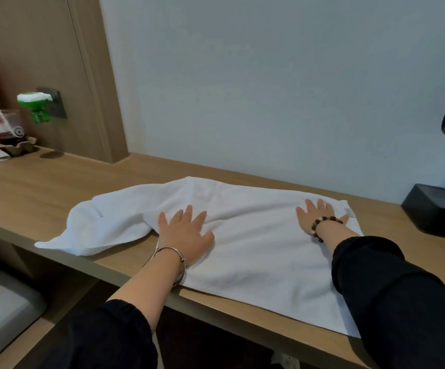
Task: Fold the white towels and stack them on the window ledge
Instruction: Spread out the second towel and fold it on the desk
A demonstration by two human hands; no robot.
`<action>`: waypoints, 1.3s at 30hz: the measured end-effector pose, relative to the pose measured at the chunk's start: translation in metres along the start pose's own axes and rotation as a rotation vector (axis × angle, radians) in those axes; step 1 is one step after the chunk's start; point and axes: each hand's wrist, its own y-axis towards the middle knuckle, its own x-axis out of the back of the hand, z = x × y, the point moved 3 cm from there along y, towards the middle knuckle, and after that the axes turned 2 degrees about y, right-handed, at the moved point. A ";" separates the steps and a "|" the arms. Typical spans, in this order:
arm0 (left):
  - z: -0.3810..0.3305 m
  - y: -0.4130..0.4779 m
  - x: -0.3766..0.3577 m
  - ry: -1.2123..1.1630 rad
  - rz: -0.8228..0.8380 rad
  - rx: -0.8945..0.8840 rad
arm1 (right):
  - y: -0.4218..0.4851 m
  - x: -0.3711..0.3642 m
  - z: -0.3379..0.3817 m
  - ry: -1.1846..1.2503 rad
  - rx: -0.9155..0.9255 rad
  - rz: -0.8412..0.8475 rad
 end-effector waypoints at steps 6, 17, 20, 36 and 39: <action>-0.004 -0.001 0.001 0.019 0.018 -0.017 | -0.001 0.005 0.006 -0.079 0.128 -0.151; -0.014 0.008 0.002 0.034 0.011 0.040 | 0.009 0.016 0.035 -0.073 0.055 -0.133; -0.018 0.009 0.005 0.020 0.016 0.073 | -0.011 0.016 0.099 0.069 0.259 -0.073; 0.040 -0.014 0.023 0.099 -0.165 0.098 | -0.023 -0.020 0.104 0.016 0.278 -0.138; 0.063 -0.028 0.026 0.113 -0.276 0.059 | -0.030 -0.018 0.104 -0.047 0.253 -0.145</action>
